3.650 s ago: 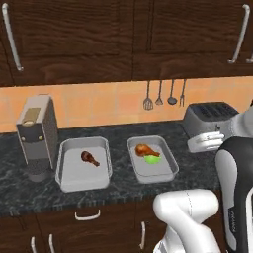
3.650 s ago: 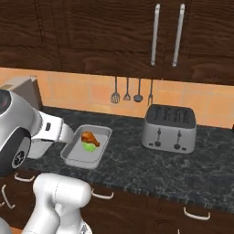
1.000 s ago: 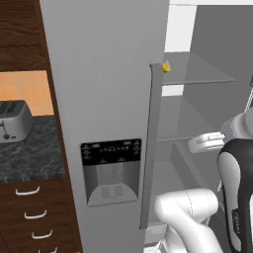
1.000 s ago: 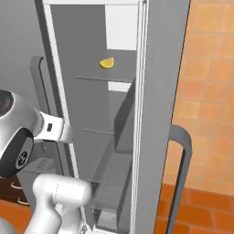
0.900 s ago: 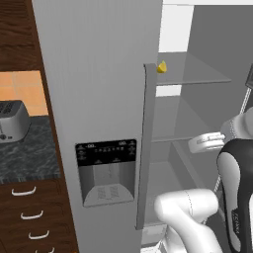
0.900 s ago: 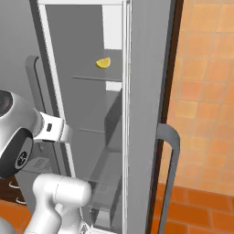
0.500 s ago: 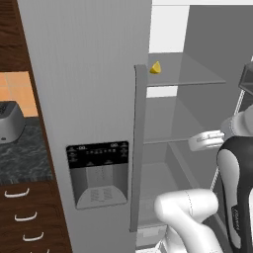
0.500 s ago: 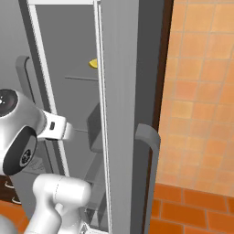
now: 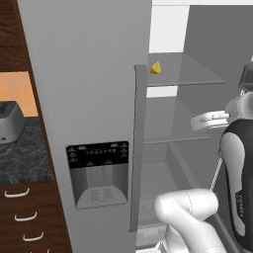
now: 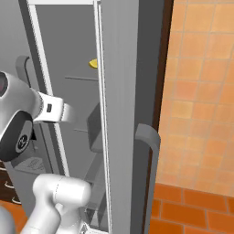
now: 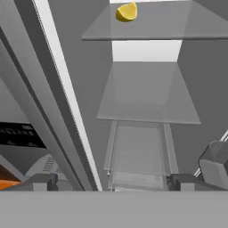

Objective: Place one lemon wedge and one chicken drumstick in each tupperware on the nearby counter, to pack two identical lunches.

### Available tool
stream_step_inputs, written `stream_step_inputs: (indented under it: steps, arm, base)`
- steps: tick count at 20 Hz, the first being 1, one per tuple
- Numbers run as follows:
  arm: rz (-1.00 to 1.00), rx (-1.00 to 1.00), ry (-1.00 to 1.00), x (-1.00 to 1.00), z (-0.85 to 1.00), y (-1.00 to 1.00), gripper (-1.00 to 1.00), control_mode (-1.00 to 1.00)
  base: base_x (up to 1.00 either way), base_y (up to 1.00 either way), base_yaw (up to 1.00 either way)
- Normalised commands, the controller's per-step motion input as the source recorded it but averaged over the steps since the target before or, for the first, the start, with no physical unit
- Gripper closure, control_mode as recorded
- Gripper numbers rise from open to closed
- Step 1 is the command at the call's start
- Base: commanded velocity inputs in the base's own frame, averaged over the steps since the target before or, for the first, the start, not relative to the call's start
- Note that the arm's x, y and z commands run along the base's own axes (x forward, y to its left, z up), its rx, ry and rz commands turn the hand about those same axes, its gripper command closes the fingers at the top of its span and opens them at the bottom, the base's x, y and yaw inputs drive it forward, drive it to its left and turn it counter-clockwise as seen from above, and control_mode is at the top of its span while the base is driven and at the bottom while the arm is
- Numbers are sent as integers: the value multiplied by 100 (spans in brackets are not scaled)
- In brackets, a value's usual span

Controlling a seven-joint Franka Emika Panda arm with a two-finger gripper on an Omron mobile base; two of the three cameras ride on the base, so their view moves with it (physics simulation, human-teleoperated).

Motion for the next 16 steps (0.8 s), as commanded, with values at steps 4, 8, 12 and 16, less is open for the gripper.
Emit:
stream_step_inputs:
  steps: [4,8,12,16]
  arm:
    - [6,-2,0,22,54,0,-100,-100]
    - [1,-1,0,56,0,-18,-100,-100]
    - [0,0,-5,72,0,-6,-100,-100]
    - [-1,0,0,93,4,1,-100,-100]
  base:
    - [0,0,0]
    - [0,0,0]
    - [0,0,0]
    - [0,0,0]
